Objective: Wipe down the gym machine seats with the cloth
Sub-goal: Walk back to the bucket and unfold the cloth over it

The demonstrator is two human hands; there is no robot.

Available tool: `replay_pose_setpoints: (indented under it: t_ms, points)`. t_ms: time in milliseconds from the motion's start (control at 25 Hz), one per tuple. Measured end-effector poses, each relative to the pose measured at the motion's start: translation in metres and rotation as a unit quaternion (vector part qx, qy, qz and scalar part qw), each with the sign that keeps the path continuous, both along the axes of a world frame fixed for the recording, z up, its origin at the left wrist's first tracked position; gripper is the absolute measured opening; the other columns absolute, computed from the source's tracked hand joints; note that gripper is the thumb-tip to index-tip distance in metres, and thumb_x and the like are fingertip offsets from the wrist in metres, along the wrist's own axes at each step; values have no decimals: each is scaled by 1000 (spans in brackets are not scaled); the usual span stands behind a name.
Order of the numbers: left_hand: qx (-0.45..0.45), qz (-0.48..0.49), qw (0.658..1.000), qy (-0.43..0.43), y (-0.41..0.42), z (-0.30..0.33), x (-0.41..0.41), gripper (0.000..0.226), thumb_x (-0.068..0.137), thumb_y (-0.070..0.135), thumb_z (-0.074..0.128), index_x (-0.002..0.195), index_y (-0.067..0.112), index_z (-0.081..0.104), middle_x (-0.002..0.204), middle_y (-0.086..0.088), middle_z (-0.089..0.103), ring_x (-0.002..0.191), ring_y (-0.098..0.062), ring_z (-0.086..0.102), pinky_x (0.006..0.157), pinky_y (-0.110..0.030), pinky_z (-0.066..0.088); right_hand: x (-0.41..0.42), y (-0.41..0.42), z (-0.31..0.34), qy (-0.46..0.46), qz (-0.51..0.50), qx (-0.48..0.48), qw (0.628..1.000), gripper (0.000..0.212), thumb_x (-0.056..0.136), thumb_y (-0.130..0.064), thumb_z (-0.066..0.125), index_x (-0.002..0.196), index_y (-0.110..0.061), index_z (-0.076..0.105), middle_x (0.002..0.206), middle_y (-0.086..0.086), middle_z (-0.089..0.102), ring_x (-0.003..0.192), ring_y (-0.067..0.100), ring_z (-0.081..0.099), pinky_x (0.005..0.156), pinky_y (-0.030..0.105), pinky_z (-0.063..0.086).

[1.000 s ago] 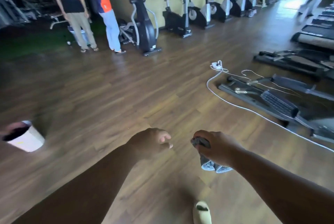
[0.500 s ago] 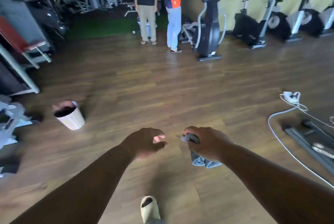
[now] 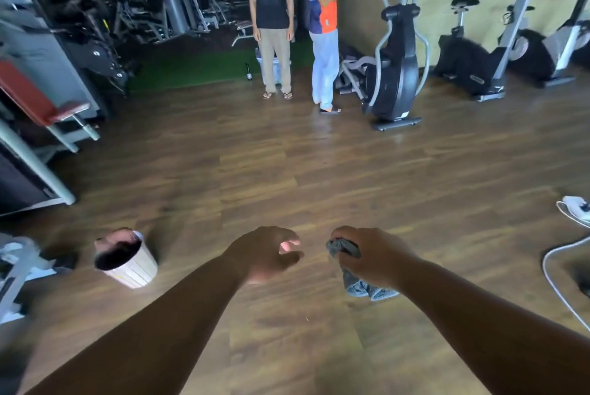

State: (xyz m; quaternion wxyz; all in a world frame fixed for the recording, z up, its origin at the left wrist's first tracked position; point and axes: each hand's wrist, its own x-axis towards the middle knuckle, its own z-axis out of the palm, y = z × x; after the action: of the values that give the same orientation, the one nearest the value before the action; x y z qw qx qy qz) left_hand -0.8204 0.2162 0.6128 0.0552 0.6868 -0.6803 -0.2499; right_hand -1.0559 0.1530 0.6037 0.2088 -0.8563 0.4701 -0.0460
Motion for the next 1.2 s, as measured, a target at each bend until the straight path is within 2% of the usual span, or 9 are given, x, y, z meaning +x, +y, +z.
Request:
replay_pose_setpoints:
  t_ms: [280,360,480,560,640,800,960,1120,1200]
  points:
    - [-9,44,999,-3,-153,-10,84,39,95,55,55,130,38,58,124,19,61,104,1,58,93,-24,44,90,-179,-10,26,80,-32,996,40,87,-47,52,126,-47,47,109,-11,67,95,16,63,77,30,50]
    - [-17,90,996,17,-200,-11,114,37,94,53,56,128,39,58,119,21,63,100,2,58,90,-22,44,127,-242,-13,38,137,-43,989,35,87,-47,51,122,-45,47,105,-11,66,92,15,61,75,30,46]
    - [-16,166,985,51,-257,-15,165,34,93,53,58,125,40,60,114,22,63,94,7,57,85,-20,44,192,-320,-7,57,236,-46,969,32,90,-47,49,122,-43,46,105,-13,63,93,12,58,82,31,46]
    - [-23,226,970,81,-280,-21,203,32,91,52,59,121,42,61,110,22,64,94,7,58,89,-24,47,244,-355,-1,58,292,-53,953,32,90,-46,48,122,-44,47,105,-14,63,92,9,58,82,30,47]
    - [-28,270,958,97,-292,-24,241,32,89,53,60,119,42,63,109,21,65,96,5,60,92,-29,50,299,-381,3,54,326,-50,942,31,90,-46,49,120,-46,48,102,-16,64,88,9,58,79,29,47]
    - [-26,326,941,83,-306,-30,341,33,91,50,60,121,36,64,110,21,66,97,2,61,92,-26,49,421,-418,0,32,360,-10,933,35,89,-48,51,123,-47,44,103,-14,66,90,12,61,82,32,51]
    - [-31,334,940,59,-329,-37,466,34,92,47,60,123,35,64,111,19,66,96,3,61,91,-25,48,548,-448,-7,-5,359,13,933,38,88,-47,53,126,-49,45,105,-17,65,91,10,61,81,30,50]
    - [-13,338,940,54,-352,-34,579,37,89,55,58,123,41,61,113,22,64,98,6,59,94,-26,48,663,-474,-6,-17,362,40,931,37,89,-46,54,126,-48,48,101,-16,65,86,8,60,75,26,47]
    - [-8,348,936,49,-362,-31,629,36,91,54,57,124,40,61,113,21,64,98,5,59,93,-24,47,717,-487,-5,-23,366,47,929,39,88,-48,53,126,-50,46,103,-17,66,88,7,60,78,27,48]
